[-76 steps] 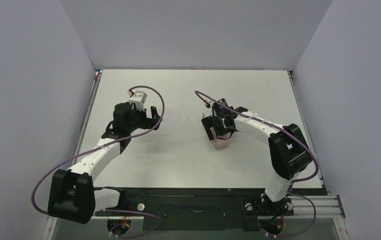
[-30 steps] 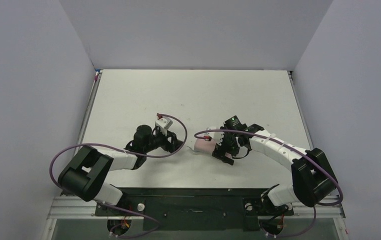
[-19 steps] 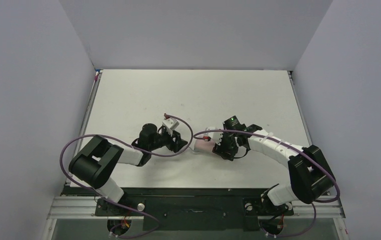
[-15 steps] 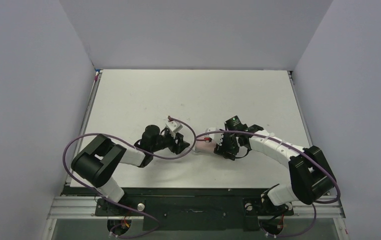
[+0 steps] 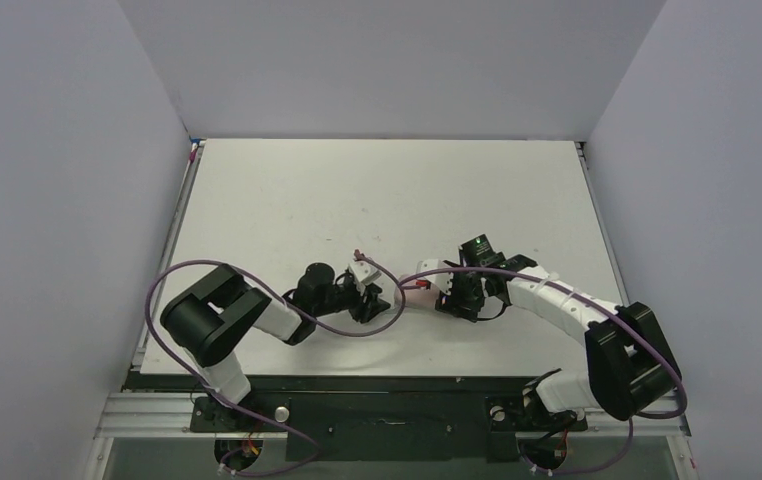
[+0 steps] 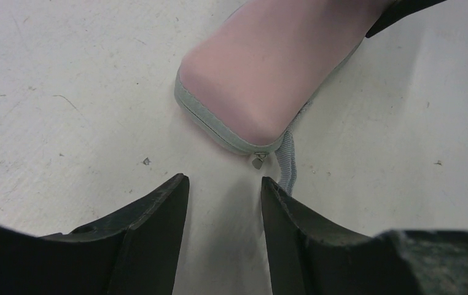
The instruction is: Open the umbrella
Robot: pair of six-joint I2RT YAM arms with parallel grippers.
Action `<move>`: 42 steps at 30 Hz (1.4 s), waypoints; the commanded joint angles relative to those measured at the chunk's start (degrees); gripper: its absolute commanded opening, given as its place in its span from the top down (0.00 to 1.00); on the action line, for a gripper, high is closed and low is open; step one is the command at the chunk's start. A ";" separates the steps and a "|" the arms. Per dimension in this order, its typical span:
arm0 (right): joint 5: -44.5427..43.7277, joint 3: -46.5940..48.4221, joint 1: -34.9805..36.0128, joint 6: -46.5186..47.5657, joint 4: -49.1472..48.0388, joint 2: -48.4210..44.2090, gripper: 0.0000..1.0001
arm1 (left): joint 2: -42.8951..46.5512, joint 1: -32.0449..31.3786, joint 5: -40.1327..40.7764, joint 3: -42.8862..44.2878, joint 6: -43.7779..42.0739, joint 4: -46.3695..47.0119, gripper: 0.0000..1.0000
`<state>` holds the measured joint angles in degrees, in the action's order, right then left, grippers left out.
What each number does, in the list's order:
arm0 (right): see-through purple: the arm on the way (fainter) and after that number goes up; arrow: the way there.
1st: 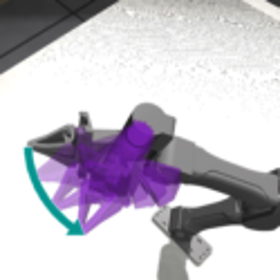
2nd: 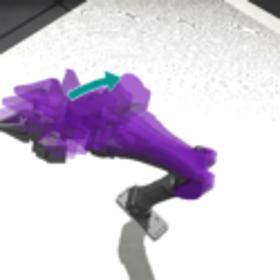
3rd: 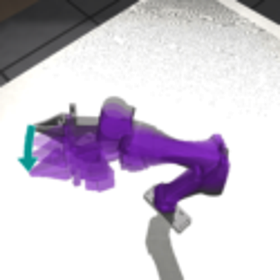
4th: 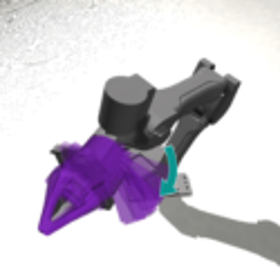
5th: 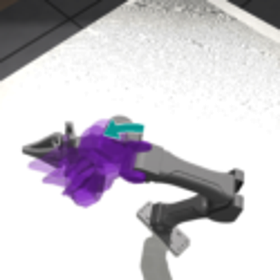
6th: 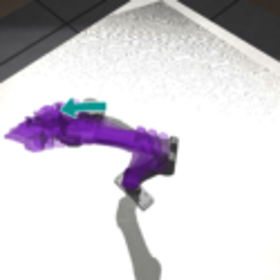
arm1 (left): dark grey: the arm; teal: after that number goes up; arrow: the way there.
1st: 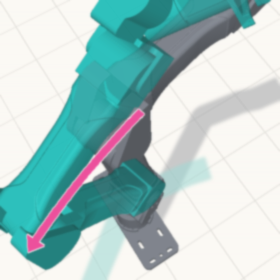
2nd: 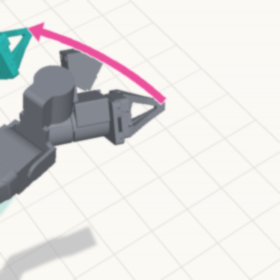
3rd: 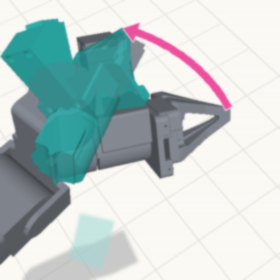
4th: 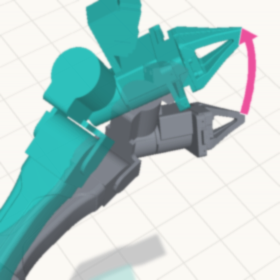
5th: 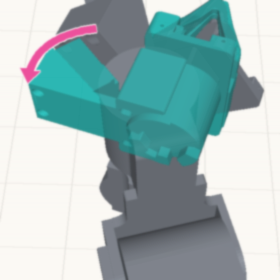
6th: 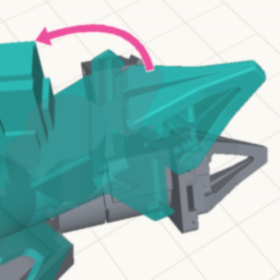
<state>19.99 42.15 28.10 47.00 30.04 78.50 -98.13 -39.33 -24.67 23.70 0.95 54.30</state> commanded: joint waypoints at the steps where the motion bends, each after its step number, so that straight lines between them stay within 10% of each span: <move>1: 1.86 -1.50 -0.95 1.38 1.50 -1.13 0.57 | -2.33 -1.26 -0.32 -0.42 -0.63 6.41 0.56; 16: 1.97 -0.05 -1.19 0.57 2.90 0.40 0.59 | -10.01 -5.01 2.71 2.80 -0.07 12.98 0.62; 30: 0.73 0.59 -1.49 2.26 4.23 1.98 0.64 | -7.83 -5.59 4.47 0.12 1.41 13.77 1.00; 42: 2.38 -1.28 -0.76 28.15 12.40 0.74 0.69 | -6.44 -1.32 0.43 0.02 -4.70 13.17 1.00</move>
<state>22.04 42.85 26.85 60.42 33.15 78.96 -107.15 -42.85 -23.00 23.70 0.64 65.93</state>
